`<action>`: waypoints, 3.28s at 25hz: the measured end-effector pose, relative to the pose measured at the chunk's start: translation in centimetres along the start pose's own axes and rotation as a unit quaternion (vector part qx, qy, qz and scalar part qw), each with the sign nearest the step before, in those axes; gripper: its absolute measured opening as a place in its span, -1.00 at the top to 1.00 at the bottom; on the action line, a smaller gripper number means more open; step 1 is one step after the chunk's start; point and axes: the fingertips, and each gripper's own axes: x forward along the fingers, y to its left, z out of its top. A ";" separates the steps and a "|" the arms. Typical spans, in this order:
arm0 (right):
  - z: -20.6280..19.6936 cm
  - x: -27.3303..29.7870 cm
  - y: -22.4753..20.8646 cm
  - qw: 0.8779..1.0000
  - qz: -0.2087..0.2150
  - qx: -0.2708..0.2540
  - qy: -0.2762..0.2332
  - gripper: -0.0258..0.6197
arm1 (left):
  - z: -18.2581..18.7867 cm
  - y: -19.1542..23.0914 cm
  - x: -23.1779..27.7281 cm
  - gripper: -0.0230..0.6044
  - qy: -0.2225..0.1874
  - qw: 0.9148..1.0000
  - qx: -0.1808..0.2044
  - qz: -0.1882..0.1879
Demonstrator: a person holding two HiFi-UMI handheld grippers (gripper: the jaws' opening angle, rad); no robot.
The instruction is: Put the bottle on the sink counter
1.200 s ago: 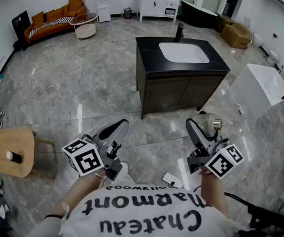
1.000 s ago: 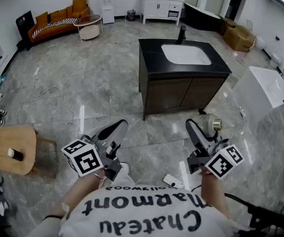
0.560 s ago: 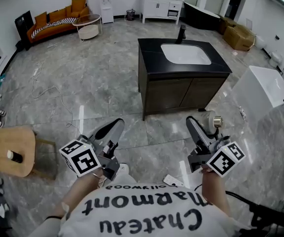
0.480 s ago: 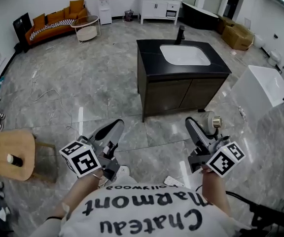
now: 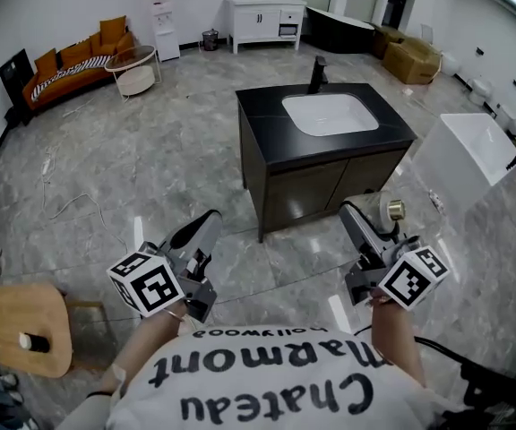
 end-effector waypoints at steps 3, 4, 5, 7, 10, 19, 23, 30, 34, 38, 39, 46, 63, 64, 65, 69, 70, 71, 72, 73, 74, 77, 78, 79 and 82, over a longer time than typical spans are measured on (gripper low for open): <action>-0.6 2.9 -0.2 1.000 -0.013 -0.004 0.009 -0.14 | 1.6 2.4 1.0 0.88 0.011 1.000 0.014 -0.002; -0.9 3.8 -0.1 1.000 -0.016 -0.004 0.012 -0.14 | 2.2 2.9 1.2 0.88 0.012 1.000 0.014 -0.008; -1.2 4.5 -0.1 1.000 -0.019 -0.003 0.015 -0.14 | 2.7 3.4 1.4 0.88 0.010 1.000 0.011 -0.015; -2.1 5.9 -0.2 1.000 -0.023 0.002 0.021 -0.14 | 3.4 4.2 1.6 0.88 0.007 1.000 0.001 -0.027; -3.4 7.6 -0.6 0.999 -0.028 0.011 0.028 -0.14 | 3.4 5.7 1.8 0.88 0.013 0.999 -0.007 -0.031; -6.7 11.7 -2.2 0.997 -0.021 0.045 0.064 -0.14 | 2.0 9.3 3.3 0.88 0.037 0.998 -0.038 -0.018; -7.2 13.6 -4.5 0.996 -0.018 0.054 0.072 -0.14 | 2.1 10.8 5.9 0.88 0.044 0.998 -0.041 -0.013; -6.3 18.8 -10.6 0.994 0.008 0.059 0.087 -0.14 | 2.8 13.3 13.5 0.88 0.038 0.998 -0.042 -0.005; -5.3 22.7 -14.2 0.993 0.032 0.060 0.098 -0.14 | 3.5 14.5 18.3 0.88 0.029 0.999 -0.043 0.003; -4.5 26.1 -17.2 0.990 0.062 0.064 0.109 -0.14 | 4.3 16.0 22.4 0.88 0.018 0.999 -0.043 0.018; -4.4 26.9 -17.9 0.989 0.070 0.065 0.111 -0.14 | 4.6 16.4 23.4 0.88 0.015 0.999 -0.042 0.022; -3.9 31.4 -22.1 0.984 0.113 0.061 0.125 -0.14 | 5.4 18.6 28.1 0.88 -0.014 0.998 -0.034 0.047; -6.8 39.3 -28.1 0.976 0.118 0.091 0.158 -0.14 | 6.0 25.6 33.7 0.88 0.000 0.995 -0.057 0.080; -6.9 39.8 -28.4 0.977 0.115 0.091 0.158 -0.14 | 6.2 26.2 34.1 0.88 0.002 0.996 -0.056 0.076; -7.1 40.3 -28.6 0.977 0.111 0.091 0.158 -0.14 | 6.4 26.9 34.6 0.88 0.003 0.996 -0.056 0.071; -7.6 42.6 -29.7 0.979 0.088 0.093 0.157 -0.14 | 7.7 29.6 36.5 0.88 0.017 0.996 -0.061 0.055; -7.8 43.3 -29.9 0.980 0.082 0.094 0.157 -0.14 | 8.1 30.3 37.0 0.88 0.021 0.996 -0.064 0.052; -8.0 44.0 -30.1 0.980 0.076 0.096 0.157 -0.14 | 8.5 31.1 37.5 0.88 0.025 0.996 -0.066 0.048; -8.2 44.8 -30.4 0.980 0.069 0.097 0.157 -0.14 | 8.9 31.9 38.0 0.88 0.030 0.996 -0.069 0.044; -8.3 45.5 -30.6 0.981 0.062 0.099 0.157 -0.14 | 9.2 32.8 38.7 0.88 0.036 0.996 -0.071 0.039; -8.4 46.4 -30.9 0.981 0.055 0.101 0.155 -0.14 | 9.6 33.6 39.4 0.88 0.044 0.996 -0.073 0.032; -8.9 48.7 -31.6 0.982 0.025 0.111 0.150 -0.14 | 10.8 35.8 41.6 0.88 0.074 0.994 -0.077 0.007; -9.1 49.5 -31.8 0.982 0.015 0.115 0.149 -0.14 | 11.3 36.5 42.2 0.88 0.083 0.993 -0.078 -0.001; -9.3 50.2 -31.9 0.982 0.005 0.120 0.147 -0.14 | 11.7 37.3 42.8 0.88 0.092 0.993 -0.079 -0.008; -10.2 52.3 -32.8 0.980 -0.024 0.133 0.144 -0.14 | 12.3 39.5 44.7 0.88 0.119 0.989 -0.085 -0.027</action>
